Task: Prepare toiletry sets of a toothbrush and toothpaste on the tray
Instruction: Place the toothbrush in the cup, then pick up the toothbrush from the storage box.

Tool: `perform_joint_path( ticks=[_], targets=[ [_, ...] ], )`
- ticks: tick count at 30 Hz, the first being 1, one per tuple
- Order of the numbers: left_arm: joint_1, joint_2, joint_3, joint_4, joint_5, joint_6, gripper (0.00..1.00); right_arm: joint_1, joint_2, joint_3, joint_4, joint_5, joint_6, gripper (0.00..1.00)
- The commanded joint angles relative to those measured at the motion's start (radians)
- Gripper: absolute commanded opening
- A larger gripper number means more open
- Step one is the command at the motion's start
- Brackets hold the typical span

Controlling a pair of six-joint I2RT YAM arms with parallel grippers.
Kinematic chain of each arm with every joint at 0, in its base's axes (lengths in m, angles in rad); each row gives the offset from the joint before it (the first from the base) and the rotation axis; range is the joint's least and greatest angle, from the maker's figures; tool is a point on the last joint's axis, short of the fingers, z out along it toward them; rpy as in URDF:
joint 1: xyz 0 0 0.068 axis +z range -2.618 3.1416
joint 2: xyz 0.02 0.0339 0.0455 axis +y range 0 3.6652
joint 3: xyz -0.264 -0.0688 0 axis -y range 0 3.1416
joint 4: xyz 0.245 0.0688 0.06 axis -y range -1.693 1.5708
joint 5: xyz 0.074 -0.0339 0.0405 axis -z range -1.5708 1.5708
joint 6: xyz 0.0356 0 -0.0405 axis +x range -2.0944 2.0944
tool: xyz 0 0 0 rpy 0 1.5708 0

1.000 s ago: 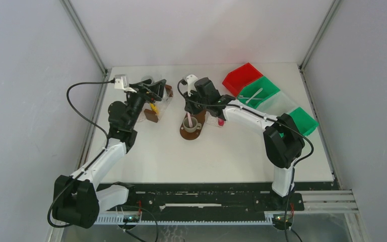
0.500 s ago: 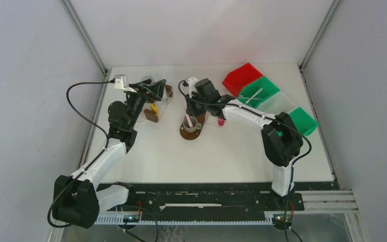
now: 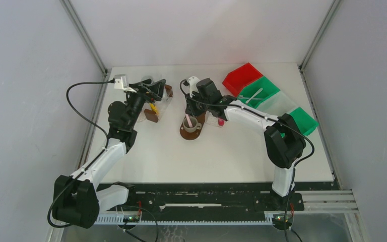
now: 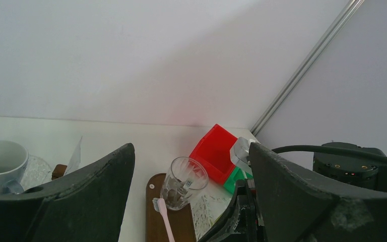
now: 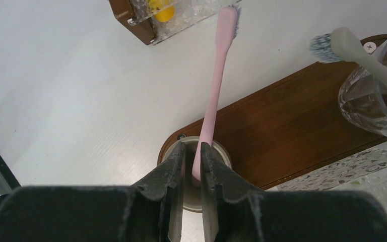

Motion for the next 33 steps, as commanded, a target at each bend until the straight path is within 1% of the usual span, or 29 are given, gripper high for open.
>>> perform_joint_path(
  ticks=[1,5,9,14,18,19,20,22,24,25,26,28,30,33],
  targets=[
    [0.008,-0.009,0.016,0.052,0.014,0.001,0.87,-0.006,-0.048,-0.003,0.048,-0.018,0.025,0.22],
    [0.009,-0.01,0.014,0.056,0.013,0.003,0.87,-0.007,-0.042,-0.008,0.043,-0.016,0.029,0.21],
    [0.011,-0.008,0.015,0.058,0.018,-0.001,0.87,-0.014,-0.087,-0.044,0.074,-0.032,0.034,0.23],
    [0.01,-0.009,0.014,0.069,0.027,-0.015,0.87,-0.018,-0.245,-0.147,0.134,-0.041,0.0,0.25],
    [0.01,-0.011,0.014,0.072,0.037,-0.022,0.87,-0.037,-0.401,-0.242,0.181,0.011,-0.029,0.26],
    [0.01,-0.012,0.014,0.072,0.038,-0.022,0.87,-0.045,-0.438,-0.268,0.192,0.04,-0.036,0.28],
    [0.01,-0.012,0.014,0.072,0.041,-0.022,0.87,-0.054,-0.48,-0.292,0.206,0.074,-0.043,0.32],
    [0.01,-0.014,0.015,0.072,0.045,-0.025,0.87,-0.085,-0.551,-0.35,0.244,0.138,-0.037,0.5],
    [0.01,-0.015,0.016,0.072,0.052,-0.029,0.87,-0.157,-0.603,-0.411,0.292,0.14,0.03,0.68],
    [0.009,-0.015,0.017,0.072,0.053,-0.029,0.87,-0.228,-0.617,-0.438,0.317,0.121,0.084,0.74],
    [0.009,-0.015,0.017,0.072,0.054,-0.03,0.87,-0.292,-0.621,-0.457,0.326,0.077,0.152,0.78],
    [0.01,-0.017,0.015,0.075,0.055,-0.031,0.87,-0.419,-0.597,-0.471,0.324,-0.006,0.287,0.78],
    [0.009,-0.018,0.013,0.08,0.055,-0.031,0.87,-0.508,-0.551,-0.472,0.299,-0.026,0.382,0.75],
    [0.009,-0.018,0.01,0.085,0.058,-0.033,0.87,-0.549,-0.5,-0.459,0.263,0.106,0.444,0.73]
  ],
)
